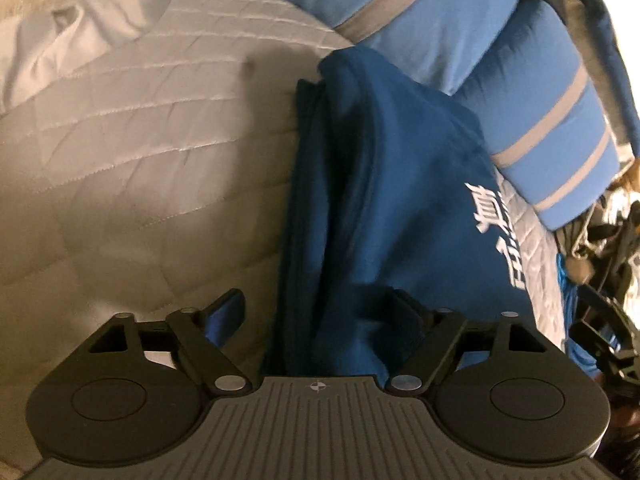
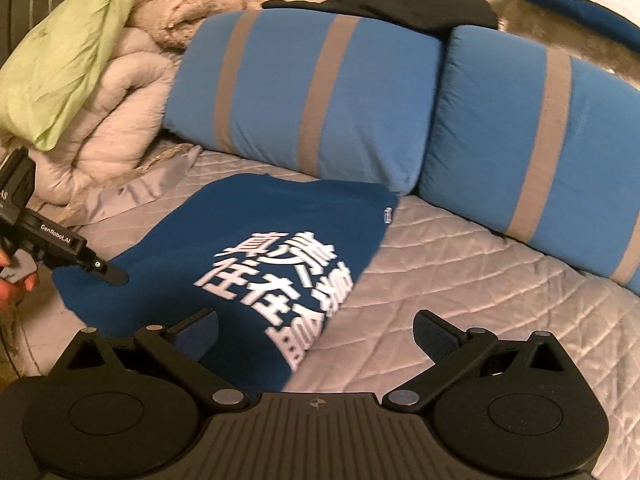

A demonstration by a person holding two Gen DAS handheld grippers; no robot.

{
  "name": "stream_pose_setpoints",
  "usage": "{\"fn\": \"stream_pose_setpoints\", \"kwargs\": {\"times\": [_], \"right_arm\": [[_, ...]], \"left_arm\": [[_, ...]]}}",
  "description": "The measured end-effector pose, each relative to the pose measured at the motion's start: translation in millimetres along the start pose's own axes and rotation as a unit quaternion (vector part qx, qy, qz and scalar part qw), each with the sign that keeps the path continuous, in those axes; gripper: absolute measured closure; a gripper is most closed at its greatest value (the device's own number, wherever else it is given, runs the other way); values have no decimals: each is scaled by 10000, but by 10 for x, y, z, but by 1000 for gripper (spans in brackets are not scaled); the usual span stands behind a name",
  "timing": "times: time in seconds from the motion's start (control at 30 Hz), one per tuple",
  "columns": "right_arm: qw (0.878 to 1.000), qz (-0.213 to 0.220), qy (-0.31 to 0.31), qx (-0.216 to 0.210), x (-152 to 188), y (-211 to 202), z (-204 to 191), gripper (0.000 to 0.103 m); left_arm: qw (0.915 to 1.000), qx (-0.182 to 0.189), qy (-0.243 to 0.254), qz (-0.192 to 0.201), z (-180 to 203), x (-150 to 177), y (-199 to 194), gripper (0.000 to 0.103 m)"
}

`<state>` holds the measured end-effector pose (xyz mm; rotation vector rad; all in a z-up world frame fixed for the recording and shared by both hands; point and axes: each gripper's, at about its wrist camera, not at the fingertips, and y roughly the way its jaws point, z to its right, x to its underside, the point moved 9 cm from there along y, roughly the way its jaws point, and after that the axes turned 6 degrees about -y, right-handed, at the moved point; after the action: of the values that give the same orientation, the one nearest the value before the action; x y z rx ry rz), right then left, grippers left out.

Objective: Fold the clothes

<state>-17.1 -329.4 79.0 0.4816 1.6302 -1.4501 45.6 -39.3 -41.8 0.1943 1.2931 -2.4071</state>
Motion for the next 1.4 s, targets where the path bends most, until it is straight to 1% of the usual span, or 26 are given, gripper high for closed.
{"fn": "stream_pose_setpoints", "kwargs": {"times": [0.1, 0.23, 0.3, 0.43, 0.47, 0.5, 0.57, 0.6, 0.7, 0.77, 0.9, 1.1, 1.23, 1.33, 1.4], "right_arm": [[9998, -6, 201, -23, 4, 20, 123, 0], [9992, -5, 393, -41, -34, 65, 281, 0], [9988, 9, 484, -27, -75, 94, 374, 0], [9971, 26, 754, -78, -144, 170, 531, 0], [9965, 31, 825, -100, -159, 195, 559, 0], [9960, 27, 881, -119, -175, 228, 585, 0], [9948, 13, 1003, -158, -203, 305, 634, 0], [9940, 5, 1077, -189, -217, 349, 652, 0], [9902, -42, 1355, -346, -255, 495, 688, 0], [9867, -51, 1558, -468, -284, 618, 719, 0], [9779, -130, 1972, -678, -342, 908, 805, 0], [9564, -213, 2757, -941, -405, 1444, 992, 0], [9376, -348, 3256, -1173, -355, 1850, 1033, 0], [9244, -452, 3519, -1398, -312, 2124, 991, 7], [9178, -389, 3640, -1538, -314, 2219, 945, 14]], "left_arm": [[9997, 210, -100, -114, -59, -4, 28, 20], [9961, 720, -446, -244, -124, -23, 28, 21], [9920, 1019, -662, -329, -151, -30, 29, 22], [9785, 1637, -1137, -526, -170, -28, 88, 22], [9746, 1777, -1234, -575, -171, -28, 105, 25], [9716, 1862, -1301, -657, -164, -11, 135, 39], [9664, 1975, -1403, -854, -142, 40, 209, 53], [9654, 2018, -1398, -876, -133, 54, 233, 60], [9636, 2129, -1390, -827, -154, 66, 239, 68], [9634, 2169, -1380, -756, -174, 74, 209, 69], [9666, 2136, -1281, -608, -171, 71, 200, 70], [9693, 2105, -1198, -425, -161, 88, 202, 70], [9698, 2100, -1186, -374, -165, 96, 198, 71], [9695, 2114, -1184, -372, -172, 98, 197, 71], [9695, 2127, -1167, -352, -172, 98, 196, 71]]}}
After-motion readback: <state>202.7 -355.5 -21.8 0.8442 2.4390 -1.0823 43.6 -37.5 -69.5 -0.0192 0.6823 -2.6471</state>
